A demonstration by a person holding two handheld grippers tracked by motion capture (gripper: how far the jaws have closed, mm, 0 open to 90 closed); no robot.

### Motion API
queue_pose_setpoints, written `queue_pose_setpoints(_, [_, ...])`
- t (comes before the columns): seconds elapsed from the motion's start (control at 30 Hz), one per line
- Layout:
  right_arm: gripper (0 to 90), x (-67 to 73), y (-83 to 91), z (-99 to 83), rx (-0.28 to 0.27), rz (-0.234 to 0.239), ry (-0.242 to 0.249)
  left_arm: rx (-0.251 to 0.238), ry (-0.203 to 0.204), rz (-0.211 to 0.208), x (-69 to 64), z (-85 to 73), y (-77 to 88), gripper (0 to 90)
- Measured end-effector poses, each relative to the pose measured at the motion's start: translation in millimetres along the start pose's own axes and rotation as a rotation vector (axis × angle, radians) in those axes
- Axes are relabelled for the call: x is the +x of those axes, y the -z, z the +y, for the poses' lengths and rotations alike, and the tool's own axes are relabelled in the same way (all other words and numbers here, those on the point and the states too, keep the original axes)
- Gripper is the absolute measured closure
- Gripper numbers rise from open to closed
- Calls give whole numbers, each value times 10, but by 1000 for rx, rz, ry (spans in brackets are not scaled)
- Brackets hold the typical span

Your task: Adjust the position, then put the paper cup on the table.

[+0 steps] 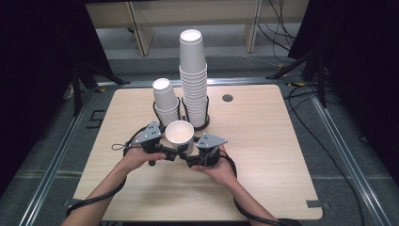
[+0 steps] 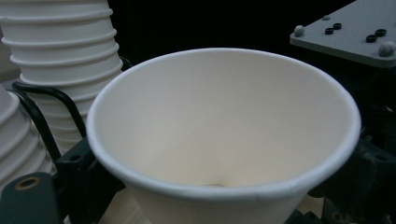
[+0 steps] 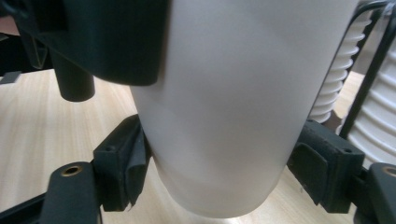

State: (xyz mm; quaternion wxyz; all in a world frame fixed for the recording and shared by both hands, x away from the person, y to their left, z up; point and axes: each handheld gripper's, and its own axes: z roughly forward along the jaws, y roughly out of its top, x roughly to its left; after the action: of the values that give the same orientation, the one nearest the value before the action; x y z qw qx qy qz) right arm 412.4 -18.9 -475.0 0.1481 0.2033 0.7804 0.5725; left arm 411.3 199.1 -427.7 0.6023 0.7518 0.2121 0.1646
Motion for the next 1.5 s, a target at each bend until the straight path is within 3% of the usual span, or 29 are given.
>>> queue_pose_setpoints(0.1, [218, -10, 5, 17, 8, 7, 12, -15, -19, 0, -11, 10, 23, 126])
queue_pose_setpoints(0.13, [181, 6, 6, 15, 19, 13, -22, -10, -25, 12, -12, 19, 45, 130])
queue_pose_setpoints(0.17, [148, -9, 3, 17, 25, 7, -4, -7, -27, 17, -11, 29, 69, 132])
queue_pose_setpoints(0.23, [150, 9, 36, 10, 50, -6, -17, -18, -32, 32, 2, 39, 122, 135])
queue_pose_setpoints(0.3, [152, 1, 66, 4, 43, -4, 9, -16, -38, 47, 8, 42, 175, 138])
queue_pose_setpoints(0.47, [152, -19, 194, -12, 29, -16, 6, -18, -62, 111, 12, 17, 346, 141])
queue_pose_setpoints(0.53, [152, -51, 267, -29, 9, -21, -8, -9, -47, 143, 12, -14, 449, 143])
queue_pose_setpoints(0.7, [152, -159, 496, -87, -24, -86, -38, -3, -48, 238, 17, -124, 714, 146])
queue_pose_setpoints(0.73, [152, -172, 535, -106, -34, -91, -62, -16, -49, 254, 20, -154, 763, 146])
queue_pose_setpoints(0.8, [152, -201, 635, -130, -23, -107, -101, -6, -46, 294, 6, -216, 878, 146])
queue_pose_setpoints(0.97, [152, -304, 814, -172, -35, -168, -103, -6, -43, 374, -42, -369, 1069, 145])
queue_pose_setpoints(1.0, [152, -307, 844, -181, -30, -176, -126, 4, -45, 393, -54, -386, 1114, 146])
queue_pose_setpoints(1.03, [152, -324, 870, -192, -32, -184, -120, 11, -40, 407, -67, -399, 1152, 146])
queue_pose_setpoints(1.1, [152, -332, 902, -216, -29, -200, -148, -2, -29, 434, -76, -426, 1213, 146])
queue_pose_setpoints(1.27, [152, -344, 924, -239, -44, -215, -125, 5, -14, 468, -84, -508, 1283, 146])
queue_pose_setpoints(1.3, [152, -334, 926, -239, -45, -211, -138, -15, -14, 466, -73, -536, 1274, 146])
queue_pose_setpoints(1.37, [151, -326, 936, -237, -37, -224, -147, 2, -5, 487, -79, -551, 1303, 145])
queue_pose_setpoints(1.43, [152, -348, 940, -243, -43, -220, -136, -22, -5, 496, -64, -573, 1308, 145])
queue_pose_setpoints(1.47, [152, -354, 940, -245, -44, -225, -137, -10, 2, 512, -69, -580, 1333, 145])
queue_pose_setpoints(1.5, [152, -357, 937, -249, -43, -220, -157, -10, 6, 518, -68, -589, 1340, 144])
